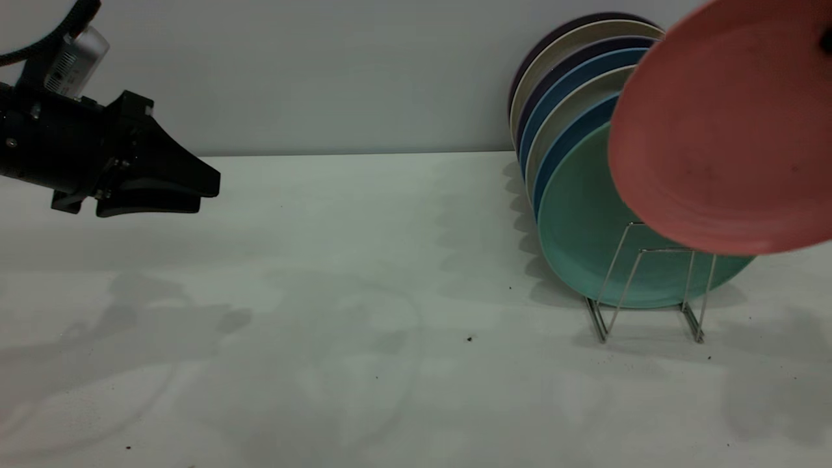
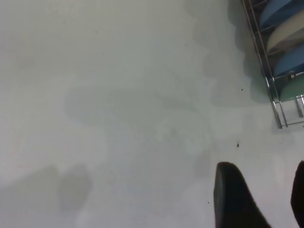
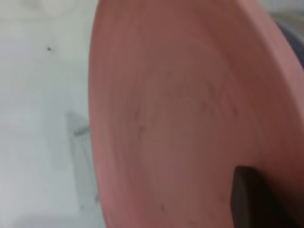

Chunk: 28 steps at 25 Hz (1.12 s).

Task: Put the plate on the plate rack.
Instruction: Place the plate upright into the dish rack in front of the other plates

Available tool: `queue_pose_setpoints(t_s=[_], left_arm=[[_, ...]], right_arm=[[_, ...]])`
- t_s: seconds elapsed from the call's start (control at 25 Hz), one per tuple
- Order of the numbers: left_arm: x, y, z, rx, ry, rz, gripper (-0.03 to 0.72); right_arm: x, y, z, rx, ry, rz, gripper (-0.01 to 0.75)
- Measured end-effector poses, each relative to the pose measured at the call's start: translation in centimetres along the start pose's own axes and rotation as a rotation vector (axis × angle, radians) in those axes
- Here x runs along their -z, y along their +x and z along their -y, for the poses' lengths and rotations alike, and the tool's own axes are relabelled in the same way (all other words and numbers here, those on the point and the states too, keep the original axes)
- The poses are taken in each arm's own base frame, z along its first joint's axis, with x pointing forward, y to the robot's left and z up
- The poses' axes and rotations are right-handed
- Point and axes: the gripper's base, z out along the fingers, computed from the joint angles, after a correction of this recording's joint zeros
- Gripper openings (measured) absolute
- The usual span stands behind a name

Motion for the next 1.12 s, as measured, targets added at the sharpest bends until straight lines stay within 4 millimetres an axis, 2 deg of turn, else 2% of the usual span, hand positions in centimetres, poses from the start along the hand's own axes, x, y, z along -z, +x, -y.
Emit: queue_pose_setpoints(t_s=[0.16,0.36,0.68,1.12], left_arm=[[0.0,0.0,0.0,0.000,-0.003,-0.001,0.337],[0.0,0.0,-0.1,-0.003,-0.006,-0.003,0.337],[0.0,0.0,-0.2,-0.009,-0.025,0.001,0.337],[0.0,0.0,-0.3,-0.009,-0.037,0.003,0.337]], right_arm=[[-1.7,-1.2,0.4,0.047,-0.027,0.014,0.097],[-3.1,-1.1,1.3,0.061,-0.024,0.001,0.097],[-4.5,-0.5,2.0,0.053,-0.028,-0.018,0.097],[-6.7,1.1,1.5,0.018,-0.076,-0.049,0.097]])
